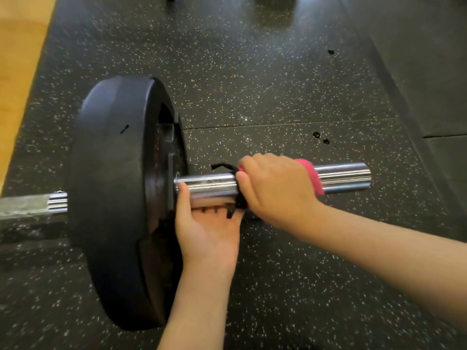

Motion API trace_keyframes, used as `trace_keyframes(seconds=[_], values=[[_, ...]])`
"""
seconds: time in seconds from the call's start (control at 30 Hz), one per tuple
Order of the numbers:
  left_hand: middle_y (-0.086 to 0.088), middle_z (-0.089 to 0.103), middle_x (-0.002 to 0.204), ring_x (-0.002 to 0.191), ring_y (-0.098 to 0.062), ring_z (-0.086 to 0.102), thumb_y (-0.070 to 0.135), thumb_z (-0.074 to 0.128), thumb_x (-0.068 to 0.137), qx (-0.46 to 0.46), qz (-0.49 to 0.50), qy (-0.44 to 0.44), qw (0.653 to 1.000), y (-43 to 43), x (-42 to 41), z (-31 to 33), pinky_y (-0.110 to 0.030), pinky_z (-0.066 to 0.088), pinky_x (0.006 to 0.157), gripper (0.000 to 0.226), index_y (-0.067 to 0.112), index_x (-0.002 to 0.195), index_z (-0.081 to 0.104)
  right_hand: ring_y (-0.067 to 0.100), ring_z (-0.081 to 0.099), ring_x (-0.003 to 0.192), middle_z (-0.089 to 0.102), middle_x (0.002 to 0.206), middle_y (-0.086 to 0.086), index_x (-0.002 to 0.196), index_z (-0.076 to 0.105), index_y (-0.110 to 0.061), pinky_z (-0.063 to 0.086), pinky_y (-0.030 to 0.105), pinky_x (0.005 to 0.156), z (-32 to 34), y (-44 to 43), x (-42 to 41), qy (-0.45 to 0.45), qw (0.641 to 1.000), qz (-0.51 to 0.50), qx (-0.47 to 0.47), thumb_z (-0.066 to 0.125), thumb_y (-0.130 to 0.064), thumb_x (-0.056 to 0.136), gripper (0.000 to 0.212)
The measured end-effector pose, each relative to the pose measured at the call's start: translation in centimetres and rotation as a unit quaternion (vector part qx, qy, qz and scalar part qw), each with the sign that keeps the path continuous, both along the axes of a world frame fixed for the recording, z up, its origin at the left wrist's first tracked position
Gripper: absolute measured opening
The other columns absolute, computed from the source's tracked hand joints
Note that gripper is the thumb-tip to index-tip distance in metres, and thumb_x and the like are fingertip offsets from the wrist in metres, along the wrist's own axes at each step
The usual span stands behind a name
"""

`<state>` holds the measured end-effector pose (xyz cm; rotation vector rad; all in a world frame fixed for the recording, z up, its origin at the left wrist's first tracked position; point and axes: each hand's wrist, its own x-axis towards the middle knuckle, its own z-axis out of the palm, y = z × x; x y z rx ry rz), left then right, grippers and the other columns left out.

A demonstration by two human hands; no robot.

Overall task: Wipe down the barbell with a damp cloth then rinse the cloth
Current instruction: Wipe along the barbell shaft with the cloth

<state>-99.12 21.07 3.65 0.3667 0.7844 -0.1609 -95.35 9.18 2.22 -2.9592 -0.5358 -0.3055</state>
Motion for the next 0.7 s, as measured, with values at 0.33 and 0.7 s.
trace_keyframes(seconds=[0.33,0.7], values=[[-0.009,0.069,0.111,0.108,-0.027,0.063,0.046,0.051,0.092,0.034,-0.025,0.046,0.998,-0.2,0.8,1.6,-0.049,0.049,0.092,0.037,0.017,0.112,0.065,0.024,0.054,0.051,0.057,0.063,0.001,0.075,0.054,-0.015,0.026,0.026,0.048,0.4,2.7,1.3,0.004,0.998,0.07,-0.002,0.032,-0.037,0.094,0.036],[-0.006,0.062,0.115,0.105,-0.025,0.062,0.035,0.068,0.086,0.162,-0.11,0.087,0.977,-1.0,1.1,1.2,-0.047,0.06,0.071,0.042,0.018,0.121,0.052,0.022,0.052,0.06,0.059,0.071,0.0,0.087,0.062,-0.014,0.04,0.034,0.054,0.5,-10.1,-0.8,0.012,0.997,-0.062,-0.041,0.022,-0.033,0.099,0.046]])
